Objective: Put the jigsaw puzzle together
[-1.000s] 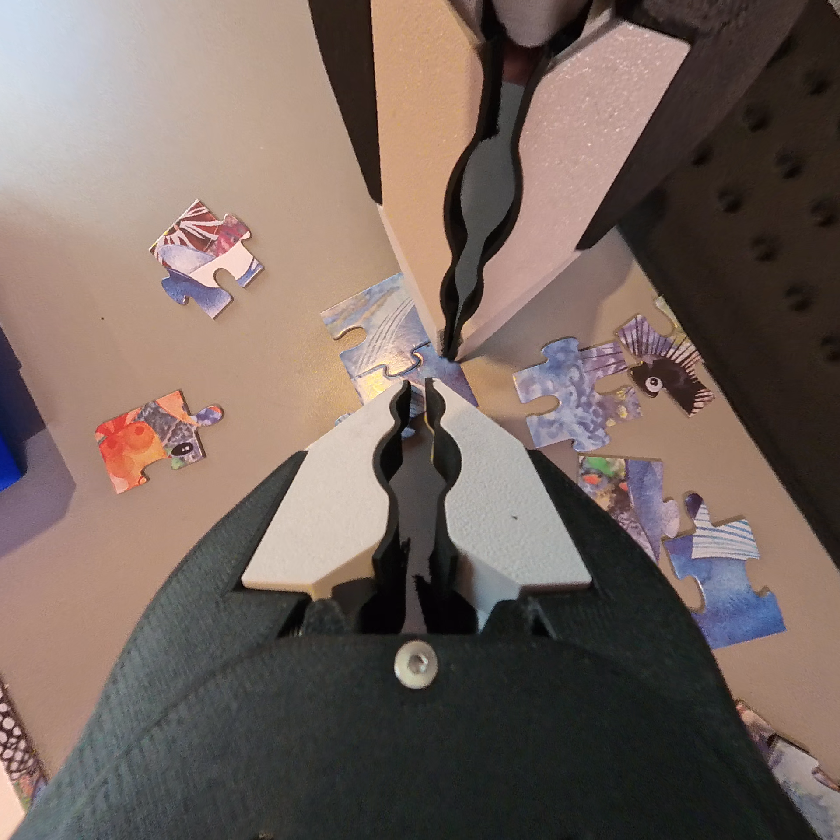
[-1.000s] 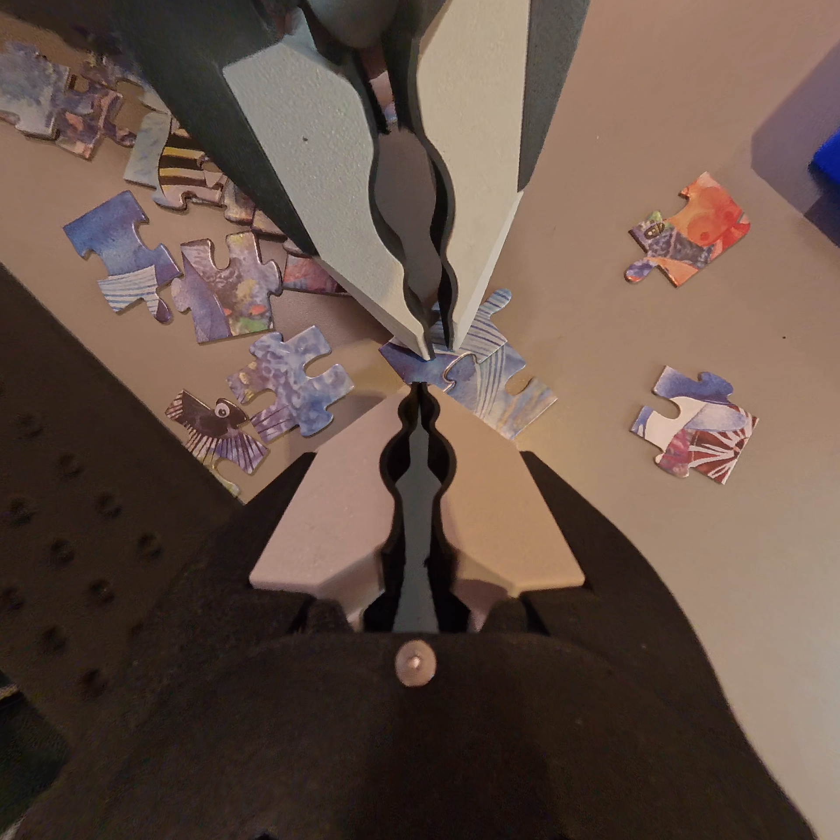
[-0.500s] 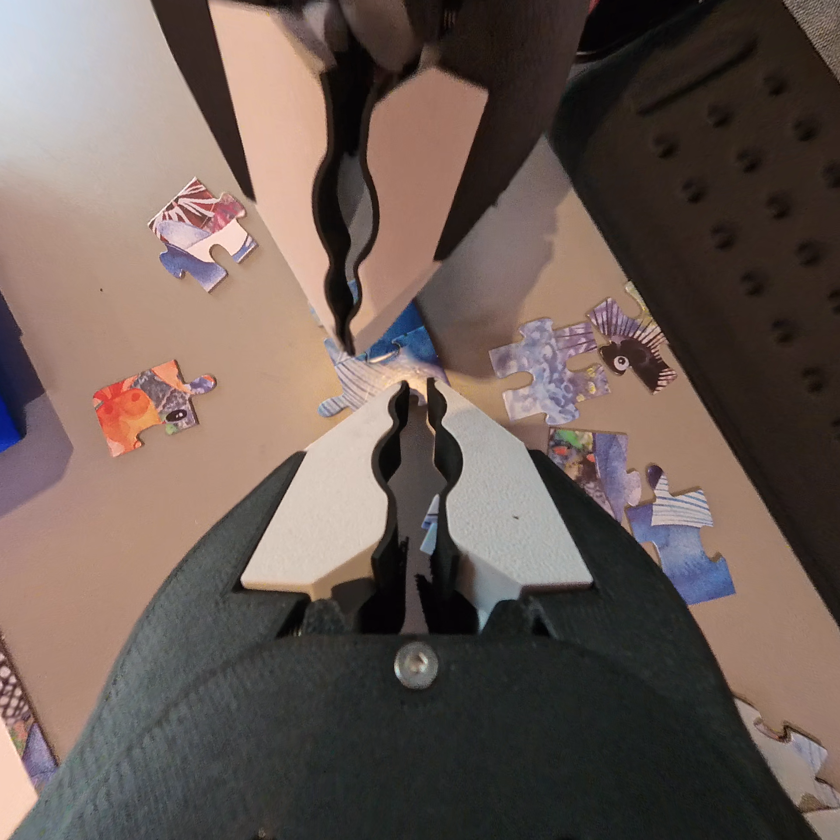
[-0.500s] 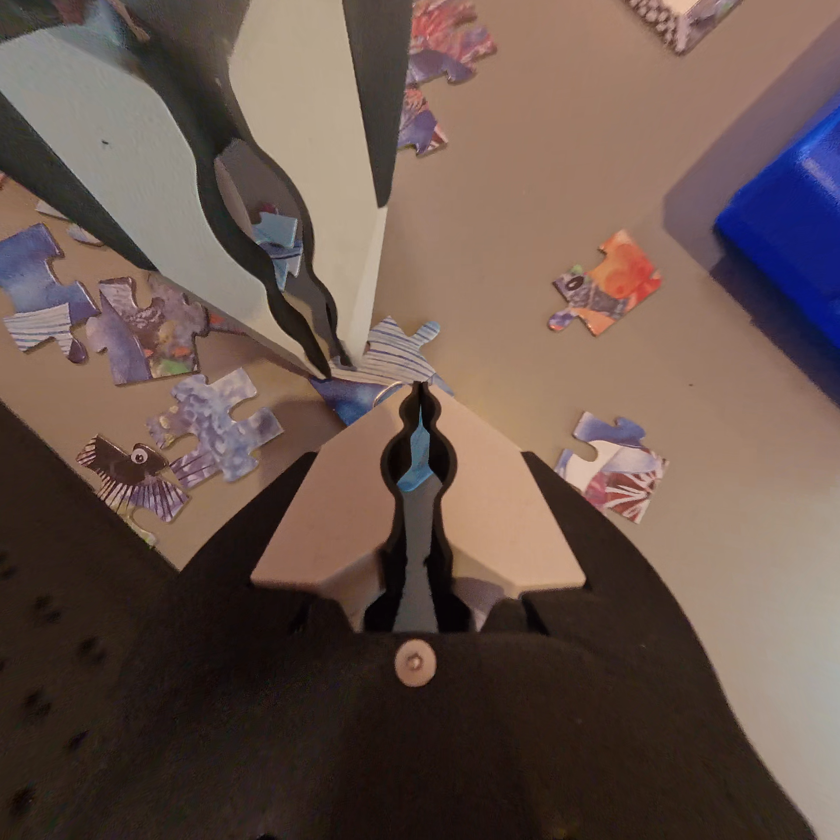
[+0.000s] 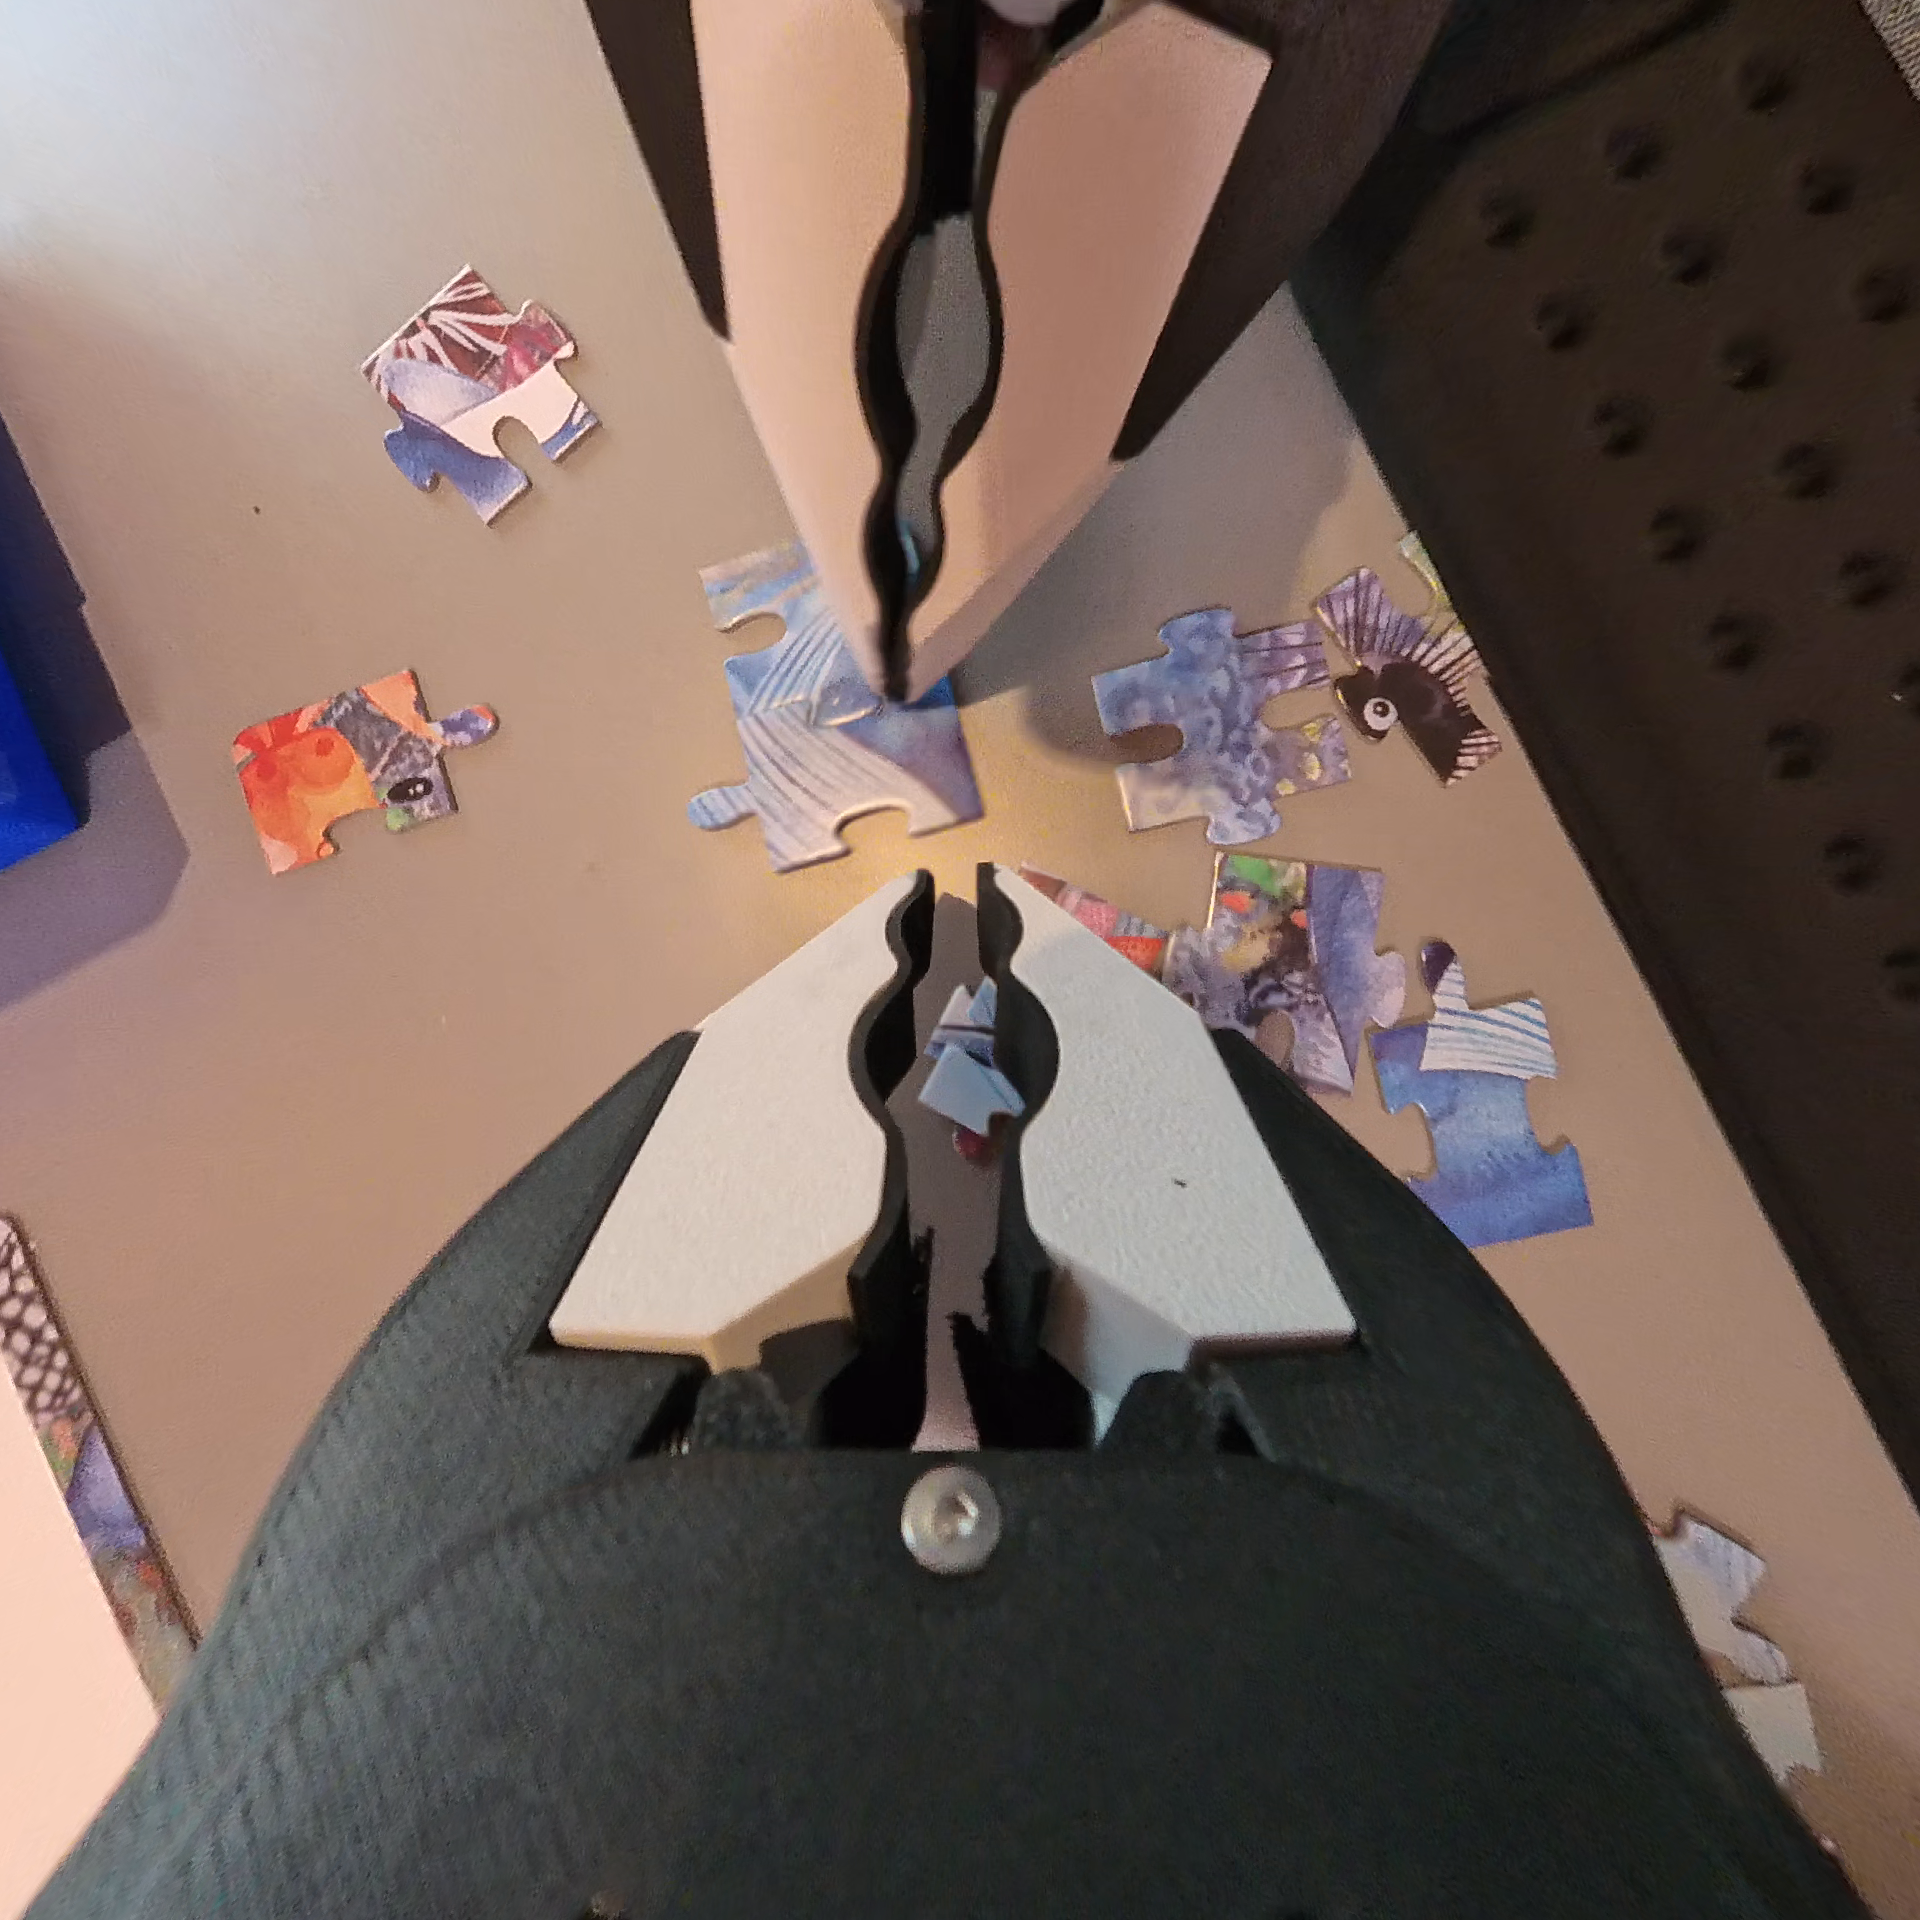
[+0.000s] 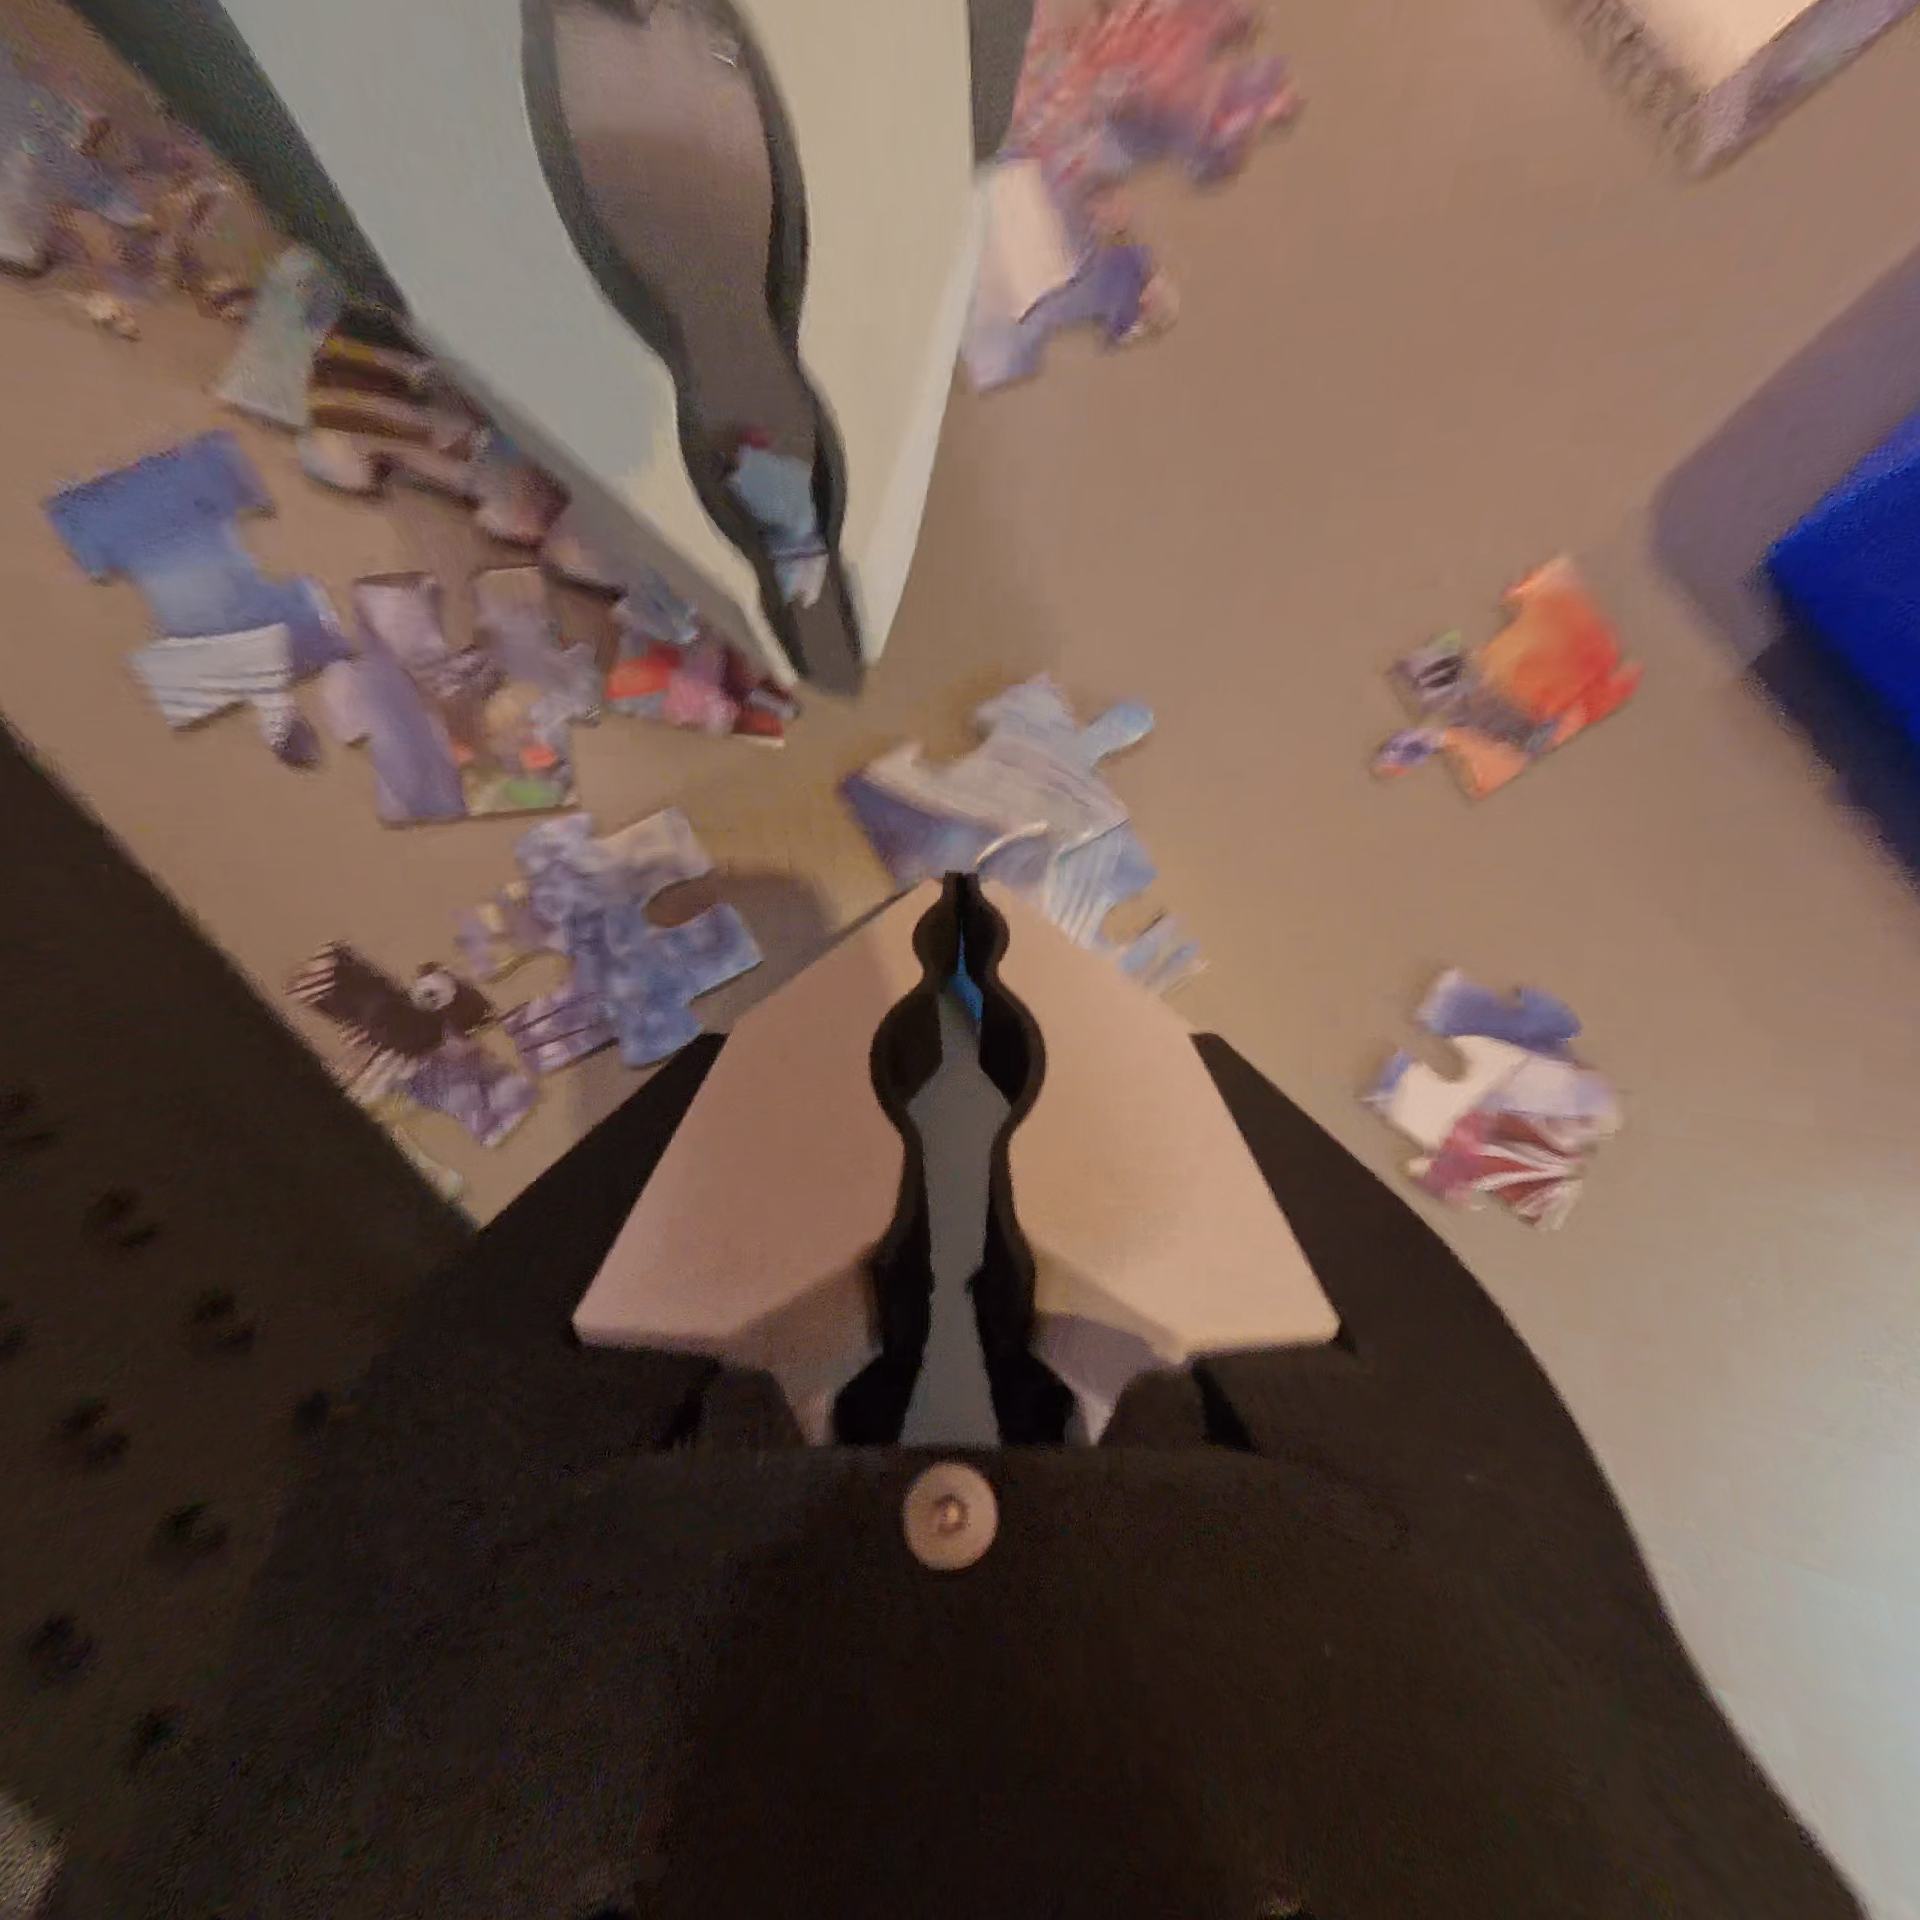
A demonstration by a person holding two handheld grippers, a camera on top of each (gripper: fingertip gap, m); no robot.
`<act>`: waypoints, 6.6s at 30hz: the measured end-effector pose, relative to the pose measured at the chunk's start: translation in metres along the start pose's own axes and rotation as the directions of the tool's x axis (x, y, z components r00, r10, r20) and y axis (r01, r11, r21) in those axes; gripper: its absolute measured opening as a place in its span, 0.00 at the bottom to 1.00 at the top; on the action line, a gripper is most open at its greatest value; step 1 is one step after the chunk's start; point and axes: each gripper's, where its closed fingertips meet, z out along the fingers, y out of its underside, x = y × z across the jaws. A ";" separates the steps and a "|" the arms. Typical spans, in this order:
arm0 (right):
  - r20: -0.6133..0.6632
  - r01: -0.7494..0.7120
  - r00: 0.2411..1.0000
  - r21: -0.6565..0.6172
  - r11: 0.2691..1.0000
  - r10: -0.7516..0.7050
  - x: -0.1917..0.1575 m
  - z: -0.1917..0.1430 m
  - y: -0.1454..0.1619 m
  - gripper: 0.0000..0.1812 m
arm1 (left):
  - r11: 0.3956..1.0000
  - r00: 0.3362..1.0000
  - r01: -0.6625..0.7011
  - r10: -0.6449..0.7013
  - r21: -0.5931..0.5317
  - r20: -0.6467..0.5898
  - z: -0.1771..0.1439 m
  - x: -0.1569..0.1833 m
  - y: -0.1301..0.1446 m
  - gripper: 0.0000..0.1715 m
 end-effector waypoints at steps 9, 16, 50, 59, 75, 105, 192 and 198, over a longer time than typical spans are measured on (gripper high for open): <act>-0.053 0.011 0.999 0.096 0.995 -0.006 0.012 -0.009 -0.025 0.00 | 0.999 0.998 0.050 -0.049 -0.020 0.045 -0.022 0.006 0.020 0.07; -0.075 -0.002 0.997 0.074 0.997 0.008 0.021 -0.008 -0.024 0.00 | 0.997 0.997 0.072 -0.072 -0.032 0.022 -0.026 0.015 0.032 0.20; 0.377 -0.213 0.918 0.204 0.955 0.124 -0.052 0.002 -0.062 0.00 | 0.942 0.847 -0.329 0.327 -0.070 0.420 -0.026 0.014 0.024 0.19; 0.452 -0.427 0.855 0.330 0.842 0.256 -0.005 -0.040 -0.058 0.00 | 0.995 0.961 -0.089 0.076 0.035 0.264 -0.020 0.006 0.022 0.22; 0.586 -0.615 0.733 0.353 0.705 0.346 0.037 -0.057 -0.036 0.00 | 0.988 0.987 0.155 -0.156 0.022 0.037 0.007 -0.025 0.026 0.18; 0.666 -0.599 0.711 0.403 0.692 0.227 0.021 -0.069 -0.078 0.00 | 0.834 0.924 0.381 -0.353 0.400 -0.145 -0.041 -0.017 -0.032 0.08; 0.312 -0.008 0.950 0.106 0.994 -0.026 0.016 0.009 -0.013 0.00 | 0.968 0.937 0.228 -0.248 -0.108 -0.246 0.004 -0.053 0.017 0.04; 0.306 -0.005 0.952 0.110 0.994 -0.029 0.016 0.008 -0.012 0.00 | 0.963 0.941 0.242 -0.262 -0.115 -0.213 0.013 -0.058 0.017 0.12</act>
